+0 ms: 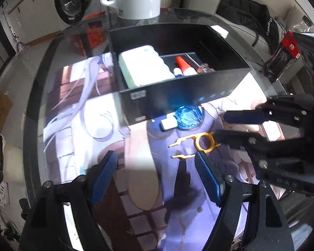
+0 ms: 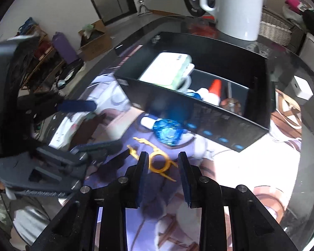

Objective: Organize rigid objects
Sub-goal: 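Withdraw both grippers from the box toward the yellow tool and blue crystal, then grasp the yellow plastic tool with the left gripper while the right gripper grasps the blue crystal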

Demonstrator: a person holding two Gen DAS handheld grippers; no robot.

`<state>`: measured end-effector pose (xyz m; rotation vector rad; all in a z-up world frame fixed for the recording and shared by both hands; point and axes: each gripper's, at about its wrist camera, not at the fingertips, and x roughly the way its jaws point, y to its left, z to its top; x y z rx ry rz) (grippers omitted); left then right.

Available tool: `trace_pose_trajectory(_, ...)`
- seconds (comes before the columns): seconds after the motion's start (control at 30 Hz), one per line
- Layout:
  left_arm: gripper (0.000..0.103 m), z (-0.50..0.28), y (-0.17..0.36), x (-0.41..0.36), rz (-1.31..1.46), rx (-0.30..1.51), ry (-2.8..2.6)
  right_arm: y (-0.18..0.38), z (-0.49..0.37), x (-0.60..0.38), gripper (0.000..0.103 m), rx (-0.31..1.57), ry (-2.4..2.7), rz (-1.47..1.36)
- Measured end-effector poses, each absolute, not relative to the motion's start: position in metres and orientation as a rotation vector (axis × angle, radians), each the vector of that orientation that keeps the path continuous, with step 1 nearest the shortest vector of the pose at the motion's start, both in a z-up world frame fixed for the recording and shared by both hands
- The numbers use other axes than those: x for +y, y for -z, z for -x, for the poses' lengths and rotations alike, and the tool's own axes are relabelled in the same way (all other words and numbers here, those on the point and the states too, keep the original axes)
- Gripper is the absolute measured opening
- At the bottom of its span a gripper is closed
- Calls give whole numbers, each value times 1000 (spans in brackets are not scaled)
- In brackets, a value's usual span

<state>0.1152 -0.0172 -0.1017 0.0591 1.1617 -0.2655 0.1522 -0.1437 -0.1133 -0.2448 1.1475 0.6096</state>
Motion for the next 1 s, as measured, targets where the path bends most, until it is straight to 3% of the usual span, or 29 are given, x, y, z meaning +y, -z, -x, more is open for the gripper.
trace_pose_trajectory(0.27,77,-109,110,-12,-86,1176,233,130,-142,-123,30,1163,-583,366)
trace_pose_trajectory(0.47,77,-106,104,-1,-25,1166,225,122,-139,-125,29,1213,-689,209)
trace_pose_trajectory(1.0,77,-107,114,-80,-200,1132,309,104,-155,-173,30,1132,-551,181)
